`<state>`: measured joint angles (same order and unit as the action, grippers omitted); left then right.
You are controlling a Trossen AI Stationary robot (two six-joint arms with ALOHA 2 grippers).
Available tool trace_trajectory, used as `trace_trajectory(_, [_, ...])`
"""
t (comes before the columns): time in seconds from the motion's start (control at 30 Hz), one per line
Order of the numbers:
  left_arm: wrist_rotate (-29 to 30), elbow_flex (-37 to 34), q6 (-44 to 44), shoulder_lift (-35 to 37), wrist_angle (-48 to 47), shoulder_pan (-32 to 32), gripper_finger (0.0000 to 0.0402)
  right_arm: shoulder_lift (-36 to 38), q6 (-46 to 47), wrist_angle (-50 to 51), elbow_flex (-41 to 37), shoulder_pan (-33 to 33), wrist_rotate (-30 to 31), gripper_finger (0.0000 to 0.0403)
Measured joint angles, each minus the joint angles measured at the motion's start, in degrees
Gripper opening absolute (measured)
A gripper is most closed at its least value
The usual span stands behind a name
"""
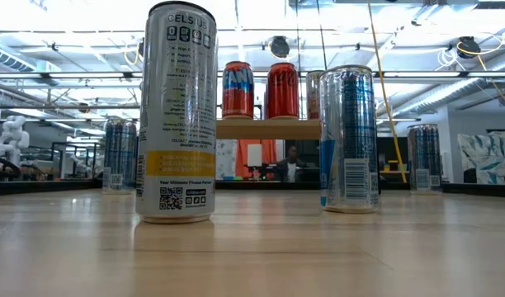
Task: Place canned beverage on shelf
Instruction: Put the right white-yellow soda can on the shelf aligned with the other white-yellow soda can
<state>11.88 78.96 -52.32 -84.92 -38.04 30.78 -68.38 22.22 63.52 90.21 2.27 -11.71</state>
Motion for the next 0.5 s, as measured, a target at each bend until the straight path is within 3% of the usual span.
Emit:
trace_trajectory(0.3, [5.7, 6.31, 2.04, -6.49, -6.15, -0.26, 0.0329, -0.85, -0.39, -4.18, 0.0, -3.69, 2.92, 0.0318])
trace_trajectory(0.5, [1.96, 6.31, 3.45, -9.41, -6.03, -2.89, 0.0331, -2.11, 0.09, -3.8, 0.0, -5.24, 3.02, 0.0318])
